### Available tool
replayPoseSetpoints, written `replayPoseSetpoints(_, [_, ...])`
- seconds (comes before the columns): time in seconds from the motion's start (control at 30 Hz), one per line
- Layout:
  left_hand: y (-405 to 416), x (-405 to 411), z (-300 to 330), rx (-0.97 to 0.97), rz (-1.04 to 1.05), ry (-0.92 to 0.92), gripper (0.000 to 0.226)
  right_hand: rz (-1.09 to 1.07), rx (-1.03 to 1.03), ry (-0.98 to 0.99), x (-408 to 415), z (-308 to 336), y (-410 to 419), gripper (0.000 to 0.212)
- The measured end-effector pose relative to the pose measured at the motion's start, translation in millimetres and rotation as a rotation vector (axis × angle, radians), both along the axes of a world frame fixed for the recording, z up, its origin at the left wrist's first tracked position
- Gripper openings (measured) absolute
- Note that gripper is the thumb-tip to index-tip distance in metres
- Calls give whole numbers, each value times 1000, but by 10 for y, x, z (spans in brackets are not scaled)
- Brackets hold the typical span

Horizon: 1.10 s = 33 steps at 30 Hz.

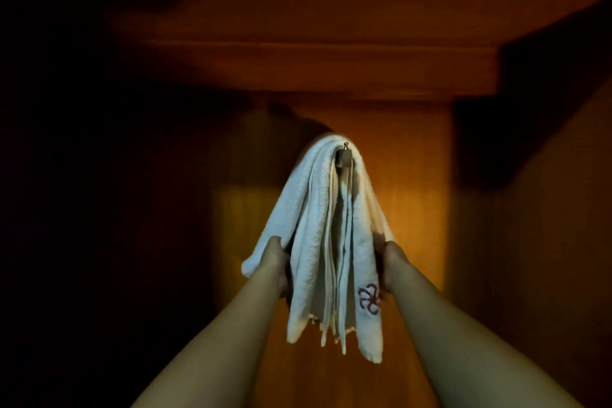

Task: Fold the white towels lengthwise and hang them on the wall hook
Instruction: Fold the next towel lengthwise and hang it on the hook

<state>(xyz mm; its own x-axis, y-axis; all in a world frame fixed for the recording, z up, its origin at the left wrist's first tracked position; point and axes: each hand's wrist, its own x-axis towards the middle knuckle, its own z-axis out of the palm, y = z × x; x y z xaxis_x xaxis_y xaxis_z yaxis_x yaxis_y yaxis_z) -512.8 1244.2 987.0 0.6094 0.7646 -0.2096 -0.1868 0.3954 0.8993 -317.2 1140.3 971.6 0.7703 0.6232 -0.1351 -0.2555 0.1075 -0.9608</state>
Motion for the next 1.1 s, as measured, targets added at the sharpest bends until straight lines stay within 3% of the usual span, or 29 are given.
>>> replayPoseSetpoints(0.1, [-47,-158,-199,78,-7,179,44,25,-241,-14,-179,-146,-182,65])
replayPoseSetpoints(0.27, [-95,-570,-583,154,-126,364,68,-12,-515,-83,-383,-435,-636,62])
replayPoseSetpoints(0.43, [-509,-1221,-694,314,-51,428,46,-61,-626,-187,-828,-683,-1118,37])
replayPoseSetpoints(0.6, [-1218,-1829,-848,604,-174,523,29,39,-770,-326,-1579,-1017,-1725,25])
replayPoseSetpoints(0.87, [-2210,-2129,-1638,1062,-572,813,50,136,-982,-753,-2576,-1492,-3045,45])
replayPoseSetpoints(1.1, [-3299,-1996,-2563,1170,-921,774,54,145,-1103,-751,-2844,-2677,-4618,59])
